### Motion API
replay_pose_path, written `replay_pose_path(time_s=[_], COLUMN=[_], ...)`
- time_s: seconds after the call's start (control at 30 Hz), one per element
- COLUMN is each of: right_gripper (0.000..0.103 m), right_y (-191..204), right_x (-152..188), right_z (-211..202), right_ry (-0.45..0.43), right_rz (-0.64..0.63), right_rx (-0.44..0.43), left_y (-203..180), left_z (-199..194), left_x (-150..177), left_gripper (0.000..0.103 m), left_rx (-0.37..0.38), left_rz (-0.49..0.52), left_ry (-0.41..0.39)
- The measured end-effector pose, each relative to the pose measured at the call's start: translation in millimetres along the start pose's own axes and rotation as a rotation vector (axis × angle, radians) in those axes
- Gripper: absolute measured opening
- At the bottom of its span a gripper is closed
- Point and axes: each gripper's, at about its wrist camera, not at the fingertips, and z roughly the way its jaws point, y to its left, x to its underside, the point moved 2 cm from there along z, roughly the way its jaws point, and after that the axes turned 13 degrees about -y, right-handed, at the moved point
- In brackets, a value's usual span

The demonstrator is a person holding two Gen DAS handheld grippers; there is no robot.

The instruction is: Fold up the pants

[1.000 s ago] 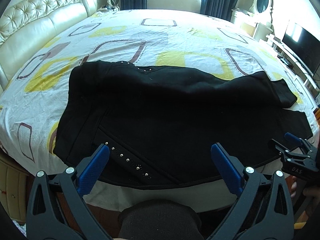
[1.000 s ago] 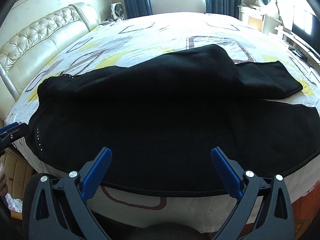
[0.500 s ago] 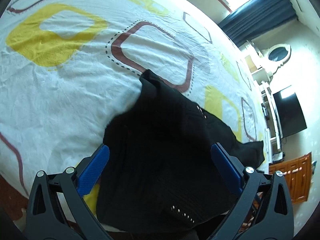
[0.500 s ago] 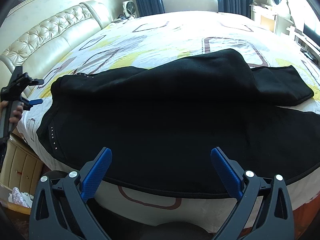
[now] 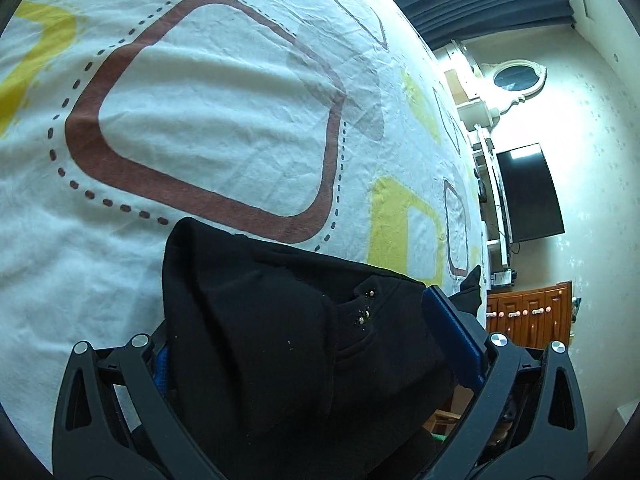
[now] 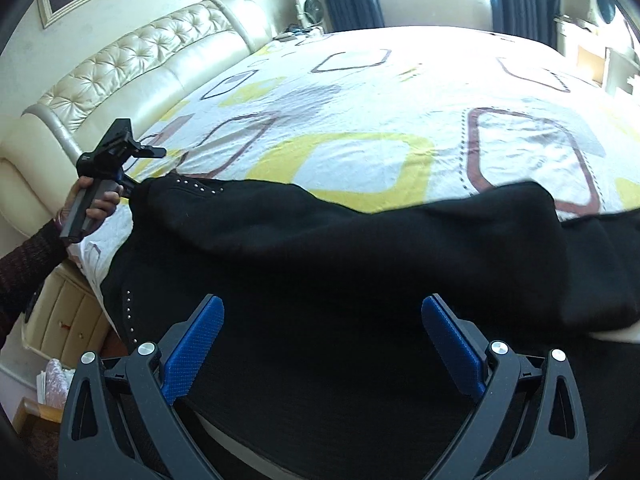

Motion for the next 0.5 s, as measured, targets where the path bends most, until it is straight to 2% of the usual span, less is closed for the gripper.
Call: replay_pose_path(time_s=[0.03,0.1,0.17,0.23,0.33,0.43,0.5], right_gripper=[0.099,0.099,0.099,0.098,0.098,0.097,0.093], right_y=[-2,-2,0,3,4,5,6], right_x=[-12,-38,-59,-67,-63,-57,-51], right_z=[5,20,43,74,120,147,155], right_ry=[-0.004,0.012,0.064,0.177,0.331,0.425,0.474], right_rz=[-0.018,-0.053,-0.088,-0.129,-0.193,-0.227,-0.227], right_rx=[-0.005,-0.072,-0.113,-0.155,-0.139,-0.153,-0.178], left_y=[-4,-11,-3,5,15,19,19], left_z=[0,3,7,16,20,22,21], left_x=[1,5,9,13,12,9,6], left_gripper=[0.095,0.076,0.070,0.068,0.066,0.067,0.066], left_rx=[-0.025,-0.078,-0.118,-0.162,-0.170,-0.162,-0.156], left_rz=[0.051,0.141,0.162,0.152,0.098,0.069,0.068], left_ry=[-0.006,0.002,0.038,0.070,0.080,0.092,0.089])
